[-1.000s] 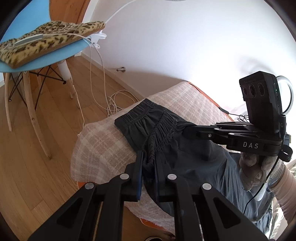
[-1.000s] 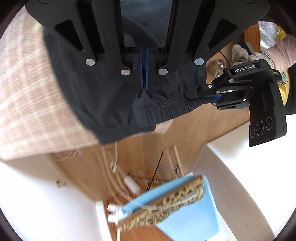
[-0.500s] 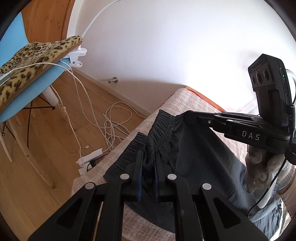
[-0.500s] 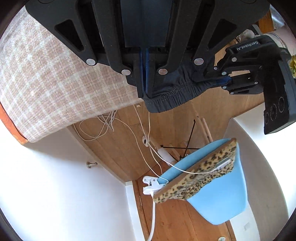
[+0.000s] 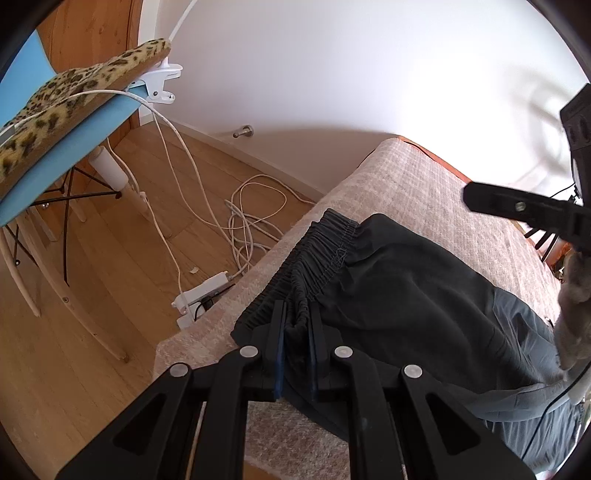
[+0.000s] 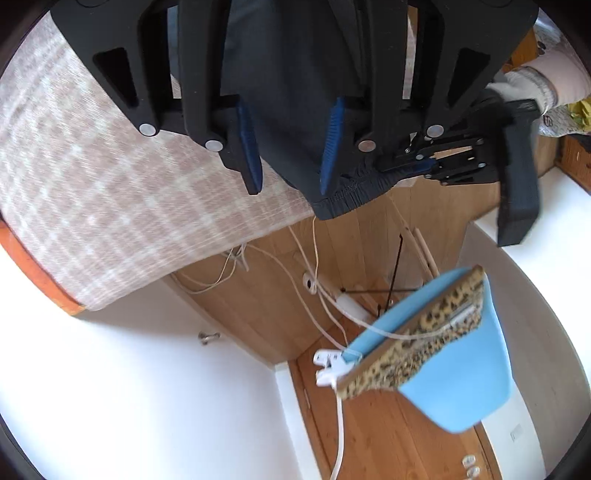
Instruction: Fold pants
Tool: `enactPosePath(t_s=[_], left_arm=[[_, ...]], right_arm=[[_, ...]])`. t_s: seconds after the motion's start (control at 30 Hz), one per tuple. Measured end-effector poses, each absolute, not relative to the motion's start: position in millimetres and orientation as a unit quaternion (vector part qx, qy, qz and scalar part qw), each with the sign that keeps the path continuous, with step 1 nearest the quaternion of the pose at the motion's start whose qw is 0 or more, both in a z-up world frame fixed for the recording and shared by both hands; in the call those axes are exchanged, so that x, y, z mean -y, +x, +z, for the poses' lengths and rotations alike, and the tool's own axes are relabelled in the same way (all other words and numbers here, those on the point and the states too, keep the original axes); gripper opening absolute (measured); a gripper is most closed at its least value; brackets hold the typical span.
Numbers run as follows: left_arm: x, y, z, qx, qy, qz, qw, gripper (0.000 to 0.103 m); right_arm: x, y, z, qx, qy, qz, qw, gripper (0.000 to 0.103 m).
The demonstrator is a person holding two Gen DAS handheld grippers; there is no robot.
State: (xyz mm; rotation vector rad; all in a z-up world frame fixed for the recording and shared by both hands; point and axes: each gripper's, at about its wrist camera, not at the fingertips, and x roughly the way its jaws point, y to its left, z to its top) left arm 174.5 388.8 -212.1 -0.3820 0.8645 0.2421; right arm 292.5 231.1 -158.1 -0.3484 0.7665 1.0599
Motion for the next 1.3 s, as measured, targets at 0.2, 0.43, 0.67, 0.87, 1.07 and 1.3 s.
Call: enactPosePath(t_s=[0.2, 0.43, 0.67, 0.87, 1.07, 1.3], left_arm=[[-384, 173, -203, -0.427, -0.168, 0.132, 0.879, 0.015], [-391, 161, -183, -0.418, -0.163, 0.157, 0.88, 0.027], [-369, 152, -150, -0.41, -0.159, 0.095, 0.893, 0.048], [-290, 172, -113, -0.423, -0.115, -0.016, 0.899, 0.061], [-193, 197, -77, -0.424, -0.032, -0.107, 0.899, 0.061], [-95, 220, -56, -0.437, 0.003, -0.196, 0.878, 0.061]], right_arm=[[-152, 270, -128, -0.33, -0.137, 0.459, 0.813, 0.05], [-30, 227, -118, -0.311, -0.101, 0.384, 0.863, 0.05], [118, 194, -130, -0.315, -0.049, 0.26, 0.912, 0.061], [251, 170, -156, -0.332, 0.022, 0.155, 0.93, 0.069], [348, 140, -169, -0.329, 0.056, 0.078, 0.94, 0.07], [425, 118, -175, -0.321, 0.082, 0.028, 0.943, 0.07]])
